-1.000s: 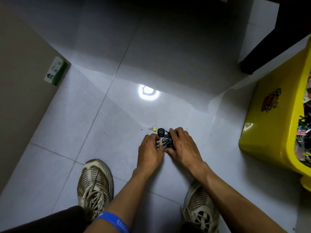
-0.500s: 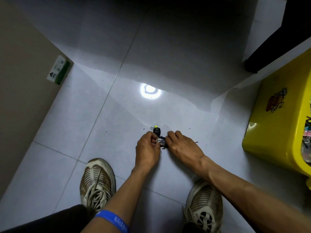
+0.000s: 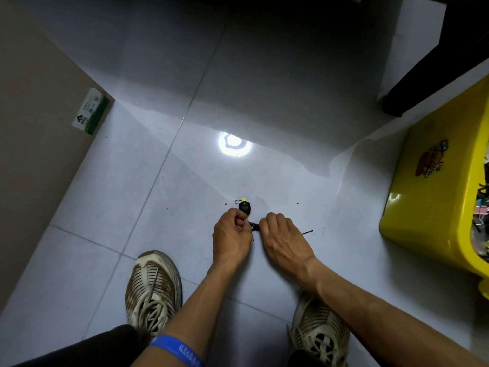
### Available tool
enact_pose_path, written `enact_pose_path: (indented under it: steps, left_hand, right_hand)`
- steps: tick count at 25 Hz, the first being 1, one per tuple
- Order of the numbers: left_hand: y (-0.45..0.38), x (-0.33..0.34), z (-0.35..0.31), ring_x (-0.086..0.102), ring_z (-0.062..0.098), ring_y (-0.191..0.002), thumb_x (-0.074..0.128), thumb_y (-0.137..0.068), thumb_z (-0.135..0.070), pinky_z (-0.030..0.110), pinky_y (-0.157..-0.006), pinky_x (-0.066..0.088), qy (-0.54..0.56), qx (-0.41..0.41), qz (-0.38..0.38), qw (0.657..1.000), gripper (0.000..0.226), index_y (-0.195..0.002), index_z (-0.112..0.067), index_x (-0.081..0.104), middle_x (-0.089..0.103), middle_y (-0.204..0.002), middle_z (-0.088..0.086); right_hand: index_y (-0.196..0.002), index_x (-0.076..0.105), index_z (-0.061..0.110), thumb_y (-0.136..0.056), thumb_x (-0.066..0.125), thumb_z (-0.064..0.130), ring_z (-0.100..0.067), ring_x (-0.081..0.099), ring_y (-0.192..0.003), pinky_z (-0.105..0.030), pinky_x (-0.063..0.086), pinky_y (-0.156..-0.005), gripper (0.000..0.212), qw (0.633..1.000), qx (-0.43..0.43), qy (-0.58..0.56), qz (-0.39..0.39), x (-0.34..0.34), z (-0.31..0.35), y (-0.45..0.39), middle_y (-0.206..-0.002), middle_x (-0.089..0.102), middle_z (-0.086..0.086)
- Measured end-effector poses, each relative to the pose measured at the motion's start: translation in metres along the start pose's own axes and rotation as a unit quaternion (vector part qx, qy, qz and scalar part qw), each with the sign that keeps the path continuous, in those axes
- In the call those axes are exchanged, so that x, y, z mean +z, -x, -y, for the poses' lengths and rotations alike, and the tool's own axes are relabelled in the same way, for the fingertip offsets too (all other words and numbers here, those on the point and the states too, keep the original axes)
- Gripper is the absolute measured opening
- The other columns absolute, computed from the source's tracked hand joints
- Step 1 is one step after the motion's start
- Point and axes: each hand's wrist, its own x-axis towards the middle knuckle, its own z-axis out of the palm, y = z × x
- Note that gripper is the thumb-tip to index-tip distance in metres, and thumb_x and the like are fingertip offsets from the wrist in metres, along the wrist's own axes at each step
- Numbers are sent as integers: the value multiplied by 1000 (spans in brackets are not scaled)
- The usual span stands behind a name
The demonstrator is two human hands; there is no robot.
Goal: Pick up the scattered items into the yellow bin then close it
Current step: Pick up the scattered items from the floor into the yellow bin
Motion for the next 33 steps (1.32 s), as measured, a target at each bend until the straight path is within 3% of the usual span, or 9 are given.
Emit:
enact_pose_path:
  steps: [5, 7, 10, 13, 18, 21, 24, 28, 33]
  left_hand:
    - [2, 2, -4, 57, 9, -66, 59, -87, -6, 23, -68, 48, 27, -17, -20, 999, 11, -92, -14, 65, 63, -81, -1]
    - [2, 0, -7, 60, 13, -69, 57, -86, -5, 24, -67, 49, 51, -26, -41, 997, 14, -88, -17, 65, 64, -79, -3]
    - [2, -9, -14, 59, 6, -73, 57, -87, -7, 16, -65, 45, 92, -45, -73, 992, 16, -83, -22, 63, 63, -79, -9]
    - [8, -19, -25, 59, 5, -78, 58, -86, -7, 19, -69, 46, 111, -41, -80, 990, 15, -87, -20, 65, 64, -83, -11]
    - [36, -14, -56, 63, 17, -86, 58, -85, -6, 33, -81, 53, 141, -33, -42, 989, 19, -90, -22, 66, 66, -94, -2]
    - [60, 8, -91, 66, 25, -87, 58, -86, -7, 41, -84, 55, 150, -6, 32, 988, 19, -89, -25, 64, 65, -91, -1]
    - [87, 33, -125, 65, 22, -85, 59, -86, -10, 44, -83, 56, 139, 44, 71, 987, 16, -88, -25, 65, 65, -89, -2]
    - [108, 51, -139, 63, 15, -84, 58, -87, -12, 44, -83, 57, 124, 67, 91, 986, 16, -92, -26, 65, 65, -92, -4]
    - [101, 42, -127, 64, 17, -83, 58, -88, -11, 30, -66, 57, 131, 52, 64, 988, 16, -91, -26, 65, 66, -93, -1]
  right_hand:
    - [-85, 59, 10, -78, 47, 0, -25, 52, -66, -34, 40, -47, 18, 993, 67, -89, 27, -9, 0, -5, -79, 52, -8]
    - [-94, 52, 9, -85, 41, -1, -28, 50, -78, -37, 38, -56, 18, 962, 138, -226, 66, -6, -4, -9, -91, 50, -10]
    - [-100, 49, 13, -100, 43, 15, -19, 50, -83, -29, 38, -67, 6, 819, 246, -505, 115, -8, -21, -6, -94, 53, -1]
    - [-91, 53, 16, -102, 45, 15, -9, 51, -65, -22, 38, -62, 14, 652, 298, -691, 94, -26, -32, 9, -76, 56, 4]
    - [-91, 53, 9, -102, 40, 4, -10, 41, -51, -25, 39, -48, 18, 356, 329, -873, -53, -101, -67, 42, -76, 54, -5]
    - [-90, 53, 12, -101, 40, 5, -10, 42, -53, -23, 42, -48, 18, 258, 313, -896, -180, -159, -125, 85, -71, 58, -3]
    - [-88, 52, 12, -102, 40, 7, -11, 44, -55, -25, 41, -49, 19, 286, 384, -832, -280, -204, -189, 135, -71, 54, -4]
    - [-81, 55, 7, -99, 48, 5, -16, 50, -57, -30, 49, -49, 19, 432, 562, -646, -282, -217, -231, 163, -74, 55, -8]
    - [-118, 58, -7, -93, 50, 5, -14, 51, -61, -29, 46, -59, 29, 474, 576, -621, -241, -210, -228, 151, -81, 57, -7]
